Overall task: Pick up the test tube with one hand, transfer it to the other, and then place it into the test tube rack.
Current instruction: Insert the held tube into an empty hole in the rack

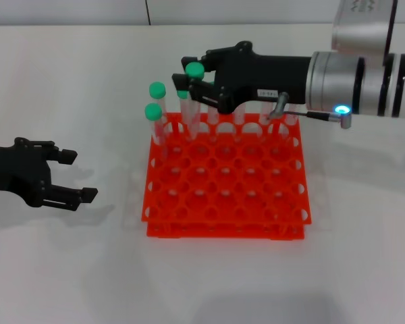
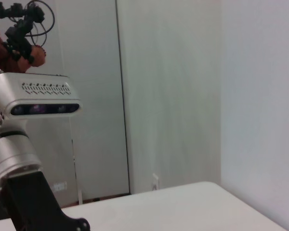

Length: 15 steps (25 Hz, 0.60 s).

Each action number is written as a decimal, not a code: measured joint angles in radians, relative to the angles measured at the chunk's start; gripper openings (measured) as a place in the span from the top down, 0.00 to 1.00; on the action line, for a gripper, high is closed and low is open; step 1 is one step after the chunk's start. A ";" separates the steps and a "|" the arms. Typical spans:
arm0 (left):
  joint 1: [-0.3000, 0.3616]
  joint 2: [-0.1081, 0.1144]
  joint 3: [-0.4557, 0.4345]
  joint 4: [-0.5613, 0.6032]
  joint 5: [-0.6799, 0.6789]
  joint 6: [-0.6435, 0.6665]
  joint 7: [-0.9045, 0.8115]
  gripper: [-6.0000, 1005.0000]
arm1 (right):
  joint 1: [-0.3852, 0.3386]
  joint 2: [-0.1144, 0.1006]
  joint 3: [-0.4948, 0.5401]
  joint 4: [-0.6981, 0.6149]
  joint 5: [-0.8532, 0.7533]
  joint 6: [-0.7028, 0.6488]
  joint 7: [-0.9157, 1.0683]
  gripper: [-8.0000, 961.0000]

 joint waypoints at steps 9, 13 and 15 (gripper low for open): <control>0.000 0.000 0.000 -0.001 0.000 0.004 0.001 0.13 | -0.001 0.000 -0.060 0.021 0.090 0.013 -0.049 0.72; 0.000 0.000 0.002 -0.001 0.000 0.006 0.003 0.13 | 0.007 0.000 -0.089 0.034 0.139 0.032 -0.084 0.72; -0.001 0.000 0.002 -0.001 0.000 0.006 0.004 0.13 | 0.008 0.000 -0.097 0.034 0.146 0.042 -0.089 0.72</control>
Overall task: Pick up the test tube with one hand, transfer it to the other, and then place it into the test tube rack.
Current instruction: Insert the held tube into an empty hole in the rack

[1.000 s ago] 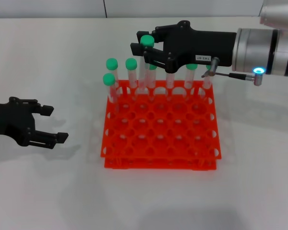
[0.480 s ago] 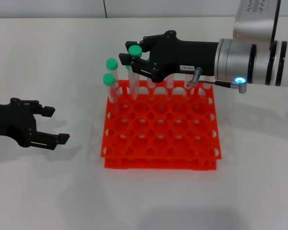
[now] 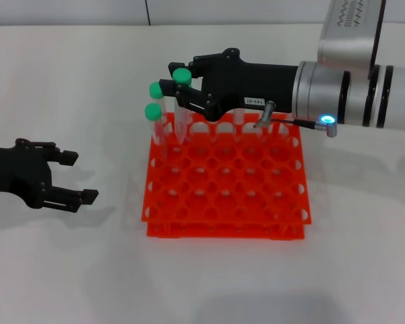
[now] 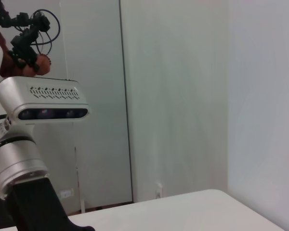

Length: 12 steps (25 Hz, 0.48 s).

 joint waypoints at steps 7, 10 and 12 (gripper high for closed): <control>0.001 0.000 0.000 -0.001 0.000 -0.001 0.005 0.13 | 0.008 0.000 -0.004 0.004 0.003 0.018 -0.001 0.72; 0.001 0.000 0.000 -0.001 -0.001 -0.001 0.005 0.13 | 0.014 0.000 -0.013 0.013 0.004 0.030 -0.002 0.72; 0.001 0.000 0.000 -0.001 -0.002 -0.001 0.005 0.13 | 0.020 0.000 -0.015 0.023 0.004 0.035 -0.003 0.72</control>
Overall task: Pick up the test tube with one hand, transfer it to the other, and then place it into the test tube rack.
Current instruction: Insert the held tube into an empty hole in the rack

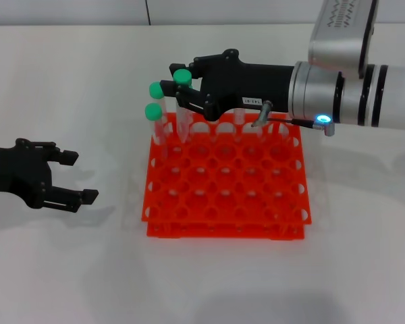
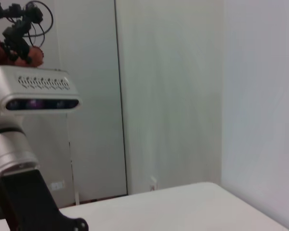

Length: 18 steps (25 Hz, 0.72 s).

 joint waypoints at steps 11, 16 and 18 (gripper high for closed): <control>0.004 -0.003 0.000 -0.005 0.000 -0.001 0.004 0.13 | 0.014 0.000 -0.003 0.028 0.003 0.010 -0.011 0.72; 0.004 -0.003 0.000 -0.011 0.000 -0.001 0.012 0.13 | 0.016 0.000 -0.010 0.029 0.004 0.017 -0.011 0.72; 0.004 -0.003 0.000 -0.011 0.000 -0.002 0.015 0.13 | 0.016 0.000 -0.016 0.030 0.005 0.025 -0.012 0.72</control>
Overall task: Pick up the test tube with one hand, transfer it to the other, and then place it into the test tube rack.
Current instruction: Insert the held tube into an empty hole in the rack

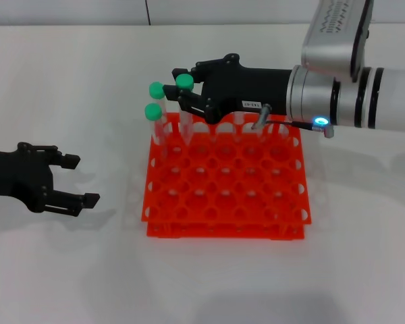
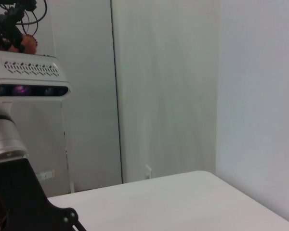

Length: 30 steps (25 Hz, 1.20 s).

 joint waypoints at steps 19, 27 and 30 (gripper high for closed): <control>0.001 -0.002 -0.002 -0.003 0.001 -0.001 0.005 0.14 | 0.008 0.000 -0.026 0.013 0.001 0.032 -0.001 0.72; 0.000 -0.002 -0.002 -0.015 0.002 -0.003 0.006 0.14 | 0.004 0.000 -0.032 0.014 0.001 0.037 -0.001 0.72; 0.000 -0.002 -0.002 -0.015 0.002 -0.003 0.008 0.14 | 0.006 0.000 -0.036 0.020 0.001 0.043 -0.001 0.72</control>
